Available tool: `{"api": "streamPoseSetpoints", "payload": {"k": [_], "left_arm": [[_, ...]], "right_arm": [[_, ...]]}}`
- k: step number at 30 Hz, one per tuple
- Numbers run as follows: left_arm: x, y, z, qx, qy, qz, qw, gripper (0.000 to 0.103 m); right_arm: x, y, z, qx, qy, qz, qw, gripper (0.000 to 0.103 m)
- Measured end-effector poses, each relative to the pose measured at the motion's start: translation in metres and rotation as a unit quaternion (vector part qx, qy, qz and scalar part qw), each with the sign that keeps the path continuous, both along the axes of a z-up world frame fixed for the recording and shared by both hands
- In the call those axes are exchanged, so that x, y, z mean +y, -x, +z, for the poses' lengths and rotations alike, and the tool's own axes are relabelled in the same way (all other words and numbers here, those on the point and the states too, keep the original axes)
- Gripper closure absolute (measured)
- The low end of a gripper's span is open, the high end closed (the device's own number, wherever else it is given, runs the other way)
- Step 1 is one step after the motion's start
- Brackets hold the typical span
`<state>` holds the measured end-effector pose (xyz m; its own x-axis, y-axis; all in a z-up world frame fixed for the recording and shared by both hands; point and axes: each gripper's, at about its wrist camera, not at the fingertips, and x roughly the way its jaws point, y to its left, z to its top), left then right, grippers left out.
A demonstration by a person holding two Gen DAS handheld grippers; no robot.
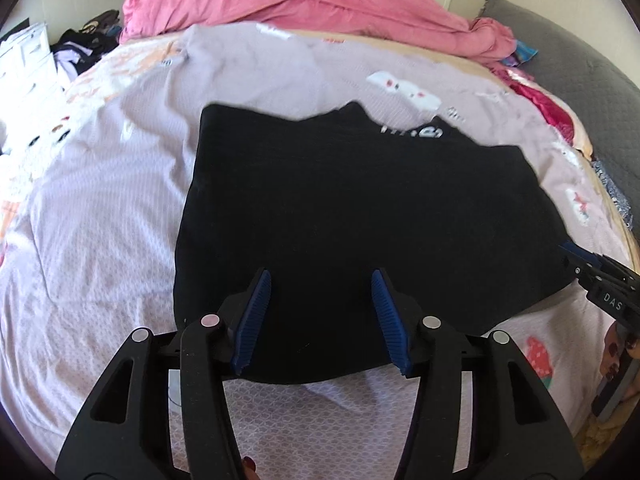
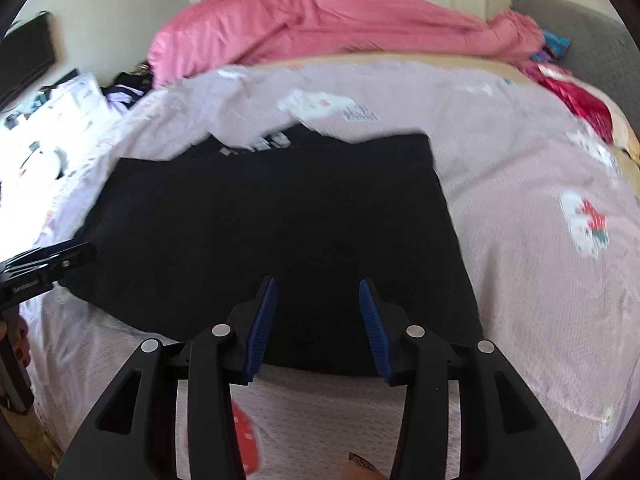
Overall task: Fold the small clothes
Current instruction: 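Push the folded sweatshirt edges with both open grippers to square it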
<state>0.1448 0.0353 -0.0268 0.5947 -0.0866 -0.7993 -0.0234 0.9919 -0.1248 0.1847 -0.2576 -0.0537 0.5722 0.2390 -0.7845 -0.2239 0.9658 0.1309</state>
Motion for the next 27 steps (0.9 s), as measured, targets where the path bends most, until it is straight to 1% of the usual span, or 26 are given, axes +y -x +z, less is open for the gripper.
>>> {"api": "streamPoseSetpoints", "payload": {"k": [2,4,7,14,18,23,27], "left_arm": [[0.002,0.002,-0.007,0.006,0.004,0.002,1.0,0.059],[0.002,0.005,-0.013,0.01,0.002,0.0,0.9999,0.059],[0.002,0.009,-0.017,0.01,-0.001,-0.001,0.9999,0.059],[0.003,0.011,-0.013,0.009,0.005,0.001,0.9999,0.059],[0.006,0.016,-0.008,-0.002,0.012,0.003,0.9999,0.059],[0.01,0.022,-0.005,-0.004,0.016,0.005,0.9999,0.059],[0.012,0.022,-0.003,-0.004,0.019,0.007,0.9998,0.059]], "right_arm": [[-0.009,-0.003,-0.013,0.027,-0.015,-0.013,0.999,0.061],[-0.017,-0.002,-0.019,0.031,-0.044,-0.019,0.998,0.061],[-0.014,0.0,-0.02,0.026,-0.037,-0.021,0.999,0.061],[-0.013,0.003,-0.014,0.027,-0.039,-0.033,0.998,0.059],[-0.014,0.009,-0.011,0.018,-0.043,-0.031,0.998,0.053],[-0.018,0.014,-0.009,0.017,-0.042,-0.031,0.998,0.053],[-0.018,0.016,-0.009,0.016,-0.041,-0.033,0.998,0.05]]}}
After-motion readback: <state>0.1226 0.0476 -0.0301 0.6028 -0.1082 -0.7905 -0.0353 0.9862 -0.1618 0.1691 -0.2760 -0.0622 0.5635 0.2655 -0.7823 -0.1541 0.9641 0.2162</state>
